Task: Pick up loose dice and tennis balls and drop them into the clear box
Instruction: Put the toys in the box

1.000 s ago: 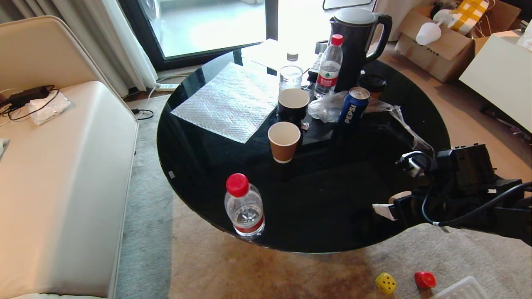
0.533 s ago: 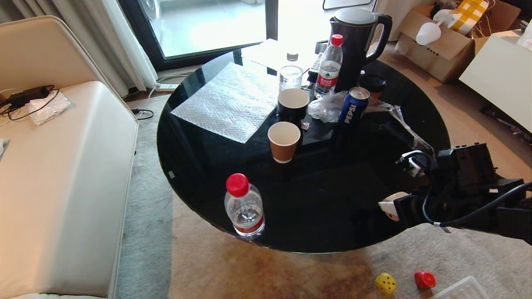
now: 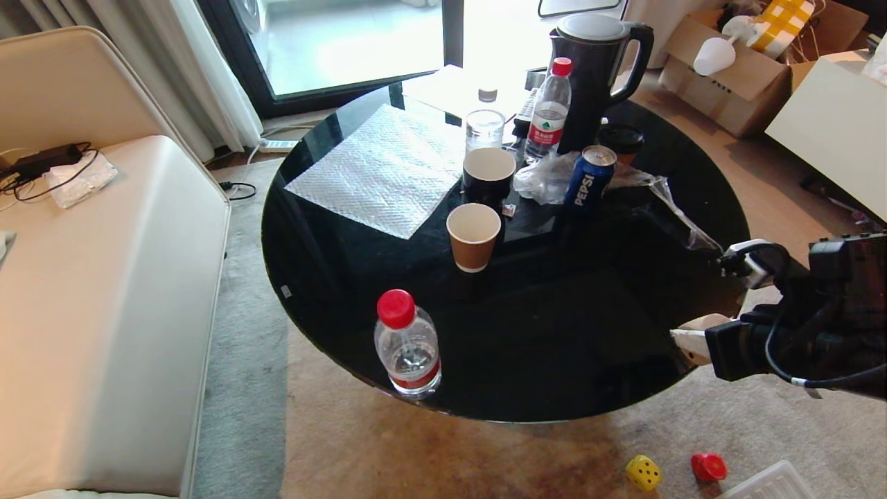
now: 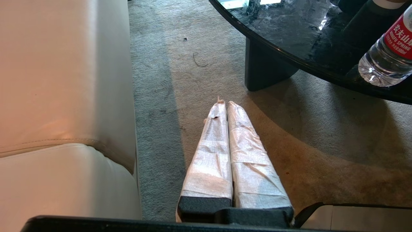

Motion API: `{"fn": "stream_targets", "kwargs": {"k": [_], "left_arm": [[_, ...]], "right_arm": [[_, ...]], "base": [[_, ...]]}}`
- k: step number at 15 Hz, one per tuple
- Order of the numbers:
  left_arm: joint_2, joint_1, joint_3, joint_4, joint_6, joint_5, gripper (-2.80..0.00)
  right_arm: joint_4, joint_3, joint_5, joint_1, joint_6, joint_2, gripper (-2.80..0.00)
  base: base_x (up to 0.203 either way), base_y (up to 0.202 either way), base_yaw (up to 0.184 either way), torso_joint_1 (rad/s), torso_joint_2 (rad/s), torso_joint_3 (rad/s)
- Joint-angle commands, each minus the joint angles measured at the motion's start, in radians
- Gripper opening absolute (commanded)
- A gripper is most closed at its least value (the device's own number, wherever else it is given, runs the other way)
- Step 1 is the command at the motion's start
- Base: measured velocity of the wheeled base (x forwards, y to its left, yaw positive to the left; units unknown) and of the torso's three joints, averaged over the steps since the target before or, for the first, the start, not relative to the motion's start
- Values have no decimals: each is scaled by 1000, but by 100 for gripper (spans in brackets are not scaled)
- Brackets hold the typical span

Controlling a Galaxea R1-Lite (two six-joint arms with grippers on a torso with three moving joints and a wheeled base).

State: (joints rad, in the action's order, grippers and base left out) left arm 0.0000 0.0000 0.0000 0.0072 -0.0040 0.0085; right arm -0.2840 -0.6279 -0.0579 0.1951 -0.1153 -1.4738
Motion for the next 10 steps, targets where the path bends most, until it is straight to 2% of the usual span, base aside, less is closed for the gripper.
{"fn": "stream_targets", "kwargs": {"k": [1, 5, 10], "left_arm": [[0, -1, 0, 0, -1, 1, -280], [0, 0, 0, 0, -1, 1, -280], [0, 0, 0, 0, -1, 1, -280]], "right_arm": [[-1, 18, 0, -30, 0, 85, -280], [-1, 117, 6, -102, 6, 217, -280], [32, 293, 14, -110, 9, 501, -280]], "base": [[0, 0, 0, 0, 0, 0], [0, 0, 0, 0, 0, 0], [0, 0, 0, 0, 0, 0]]}}
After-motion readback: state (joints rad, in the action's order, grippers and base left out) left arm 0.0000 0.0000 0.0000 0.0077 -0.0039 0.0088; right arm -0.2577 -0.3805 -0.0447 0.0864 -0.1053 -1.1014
